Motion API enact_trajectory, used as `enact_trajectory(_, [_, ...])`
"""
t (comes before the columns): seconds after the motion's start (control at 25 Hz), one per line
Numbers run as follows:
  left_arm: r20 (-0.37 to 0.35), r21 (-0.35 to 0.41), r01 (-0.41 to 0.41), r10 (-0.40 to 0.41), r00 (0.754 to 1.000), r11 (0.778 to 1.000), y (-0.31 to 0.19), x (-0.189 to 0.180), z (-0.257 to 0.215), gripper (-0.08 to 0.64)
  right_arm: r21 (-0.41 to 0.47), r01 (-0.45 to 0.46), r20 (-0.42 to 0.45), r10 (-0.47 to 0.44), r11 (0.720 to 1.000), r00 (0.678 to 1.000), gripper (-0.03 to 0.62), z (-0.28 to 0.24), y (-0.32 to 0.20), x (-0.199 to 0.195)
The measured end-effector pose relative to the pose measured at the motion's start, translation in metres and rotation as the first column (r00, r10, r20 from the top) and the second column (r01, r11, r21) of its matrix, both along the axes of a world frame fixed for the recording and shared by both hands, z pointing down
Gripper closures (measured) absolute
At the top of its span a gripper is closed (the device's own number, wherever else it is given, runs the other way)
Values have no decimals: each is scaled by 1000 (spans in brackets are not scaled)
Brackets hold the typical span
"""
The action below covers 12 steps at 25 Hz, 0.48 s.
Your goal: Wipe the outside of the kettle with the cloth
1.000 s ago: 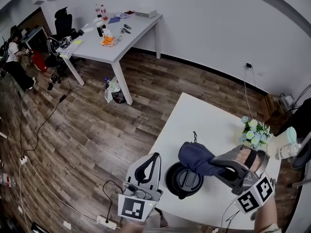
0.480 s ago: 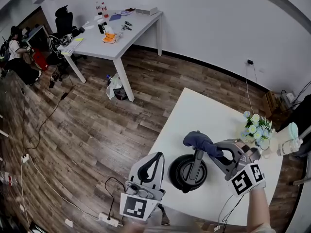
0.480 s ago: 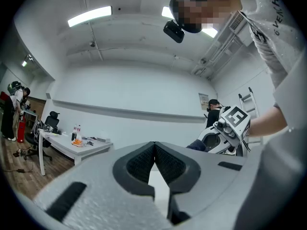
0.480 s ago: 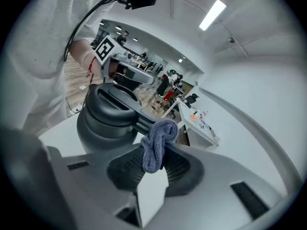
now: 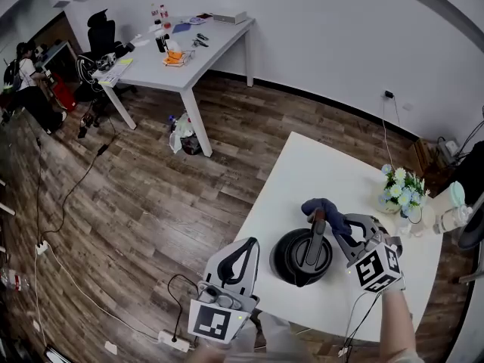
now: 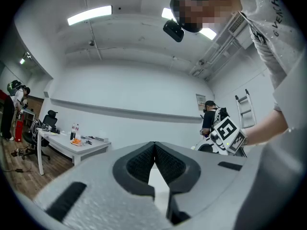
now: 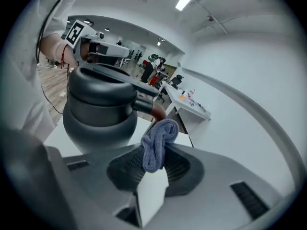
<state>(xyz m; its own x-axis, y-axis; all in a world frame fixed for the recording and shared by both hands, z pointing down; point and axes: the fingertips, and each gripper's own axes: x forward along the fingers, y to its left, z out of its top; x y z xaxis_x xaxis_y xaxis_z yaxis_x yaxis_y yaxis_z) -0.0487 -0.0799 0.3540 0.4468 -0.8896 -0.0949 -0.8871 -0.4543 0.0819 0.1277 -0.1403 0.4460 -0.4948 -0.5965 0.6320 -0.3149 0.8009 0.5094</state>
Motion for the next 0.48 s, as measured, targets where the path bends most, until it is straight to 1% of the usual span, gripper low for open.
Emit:
enact_trajectory(0.12, [3,-6,-23,23,1000,1000,10,0,3,554,-55,-15,-6,15,998,1000,529,15,13,1])
enact_trajectory(0.24, [3,-13,-41,41,999,999,19,-4,7,554,-71,-37,-36,34,997,999,529,24,28,4])
enact_trajectory(0.36, [0,-9,-60,60,998,998,26,-6,6,554,-35,-83,-69,81,996,994,529,16,39,9])
enact_trajectory(0.48, [-3,2,-90,90,996,996,34,-2,4,554,35,-151,-52,153,988,987,528,-11,53,11])
